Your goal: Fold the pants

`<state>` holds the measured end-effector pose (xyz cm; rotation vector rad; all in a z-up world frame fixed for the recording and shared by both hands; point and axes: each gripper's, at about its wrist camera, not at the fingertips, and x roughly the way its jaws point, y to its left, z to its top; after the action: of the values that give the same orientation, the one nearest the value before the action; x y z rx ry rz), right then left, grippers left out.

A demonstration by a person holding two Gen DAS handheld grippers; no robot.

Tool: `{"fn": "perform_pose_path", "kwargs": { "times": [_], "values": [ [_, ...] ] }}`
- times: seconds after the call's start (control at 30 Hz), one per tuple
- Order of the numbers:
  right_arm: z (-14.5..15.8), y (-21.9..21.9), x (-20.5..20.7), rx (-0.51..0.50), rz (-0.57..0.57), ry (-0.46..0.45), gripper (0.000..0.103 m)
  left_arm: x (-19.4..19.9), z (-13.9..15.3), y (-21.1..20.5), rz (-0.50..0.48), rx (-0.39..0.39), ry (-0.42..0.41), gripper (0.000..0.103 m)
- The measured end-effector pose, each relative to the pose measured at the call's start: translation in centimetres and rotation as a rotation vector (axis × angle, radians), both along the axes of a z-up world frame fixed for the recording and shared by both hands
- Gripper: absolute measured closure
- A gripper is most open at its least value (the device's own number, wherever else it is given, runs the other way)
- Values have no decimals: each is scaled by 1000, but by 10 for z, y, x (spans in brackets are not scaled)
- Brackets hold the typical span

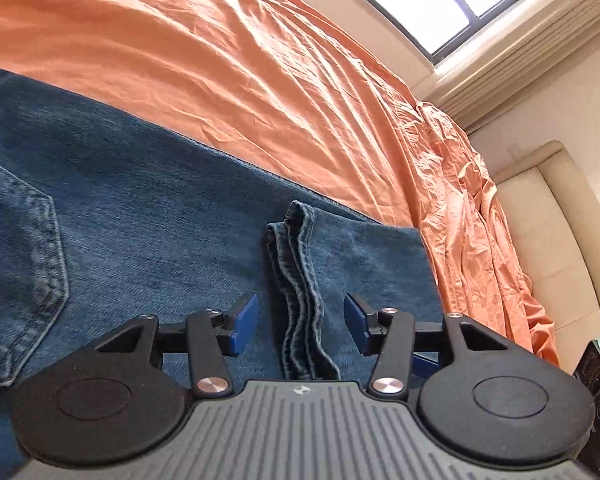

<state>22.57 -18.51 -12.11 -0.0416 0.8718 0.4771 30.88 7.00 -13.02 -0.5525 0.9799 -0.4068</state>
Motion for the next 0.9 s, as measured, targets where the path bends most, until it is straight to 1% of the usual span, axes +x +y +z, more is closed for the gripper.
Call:
{"fn": "perform_pose_path", "kwargs": {
  "times": [0.1,0.17,0.27,0.4,0.43,0.47,0.5,0.53,0.6,0.7,0.73,0.77,0.8,0.83,0.87,0.9],
  "values": [
    [-3,-23,19,-54,-60,-32,45,25,-12,-10,29,-25,23,46],
    [-7,-41,28,-63,-101,-35,45,41,-22,-14,49,-40,35,46],
    [-15,-70,38,-31,-163,-28,45,64,-38,-15,67,-69,74,46],
    [-26,-97,42,2,-221,-24,45,81,-55,-18,61,-124,110,48],
    [-28,-102,42,6,-232,-26,45,82,-56,-19,62,-122,105,56],
    [-30,-106,43,9,-240,-26,45,82,-56,-20,65,-110,98,61],
    [-34,-109,45,15,-247,-28,45,82,-55,-21,62,-94,92,70],
    [-36,-112,45,18,-252,-32,45,80,-53,-22,52,-80,81,75],
    [-41,-115,47,16,-263,-38,45,76,-46,-25,30,-58,47,78],
    [-47,-121,49,25,-279,-44,45,70,-29,-30,-3,-35,-24,82],
    [-48,-122,48,29,-282,-46,45,67,-22,-34,-9,-17,-54,84],
    [-48,-123,48,30,-287,-50,46,64,-13,-38,-15,14,-86,86],
    [-47,-124,47,28,-291,-57,46,59,-2,-45,-33,57,-134,91],
    [-45,-125,46,27,-295,-64,46,52,12,-56,-75,108,-196,97],
    [-42,-127,45,31,-296,-72,46,45,23,-64,-123,154,-245,97],
    [-38,-129,43,37,-295,-80,46,37,38,-79,-186,243,-306,97]
  ]
}}
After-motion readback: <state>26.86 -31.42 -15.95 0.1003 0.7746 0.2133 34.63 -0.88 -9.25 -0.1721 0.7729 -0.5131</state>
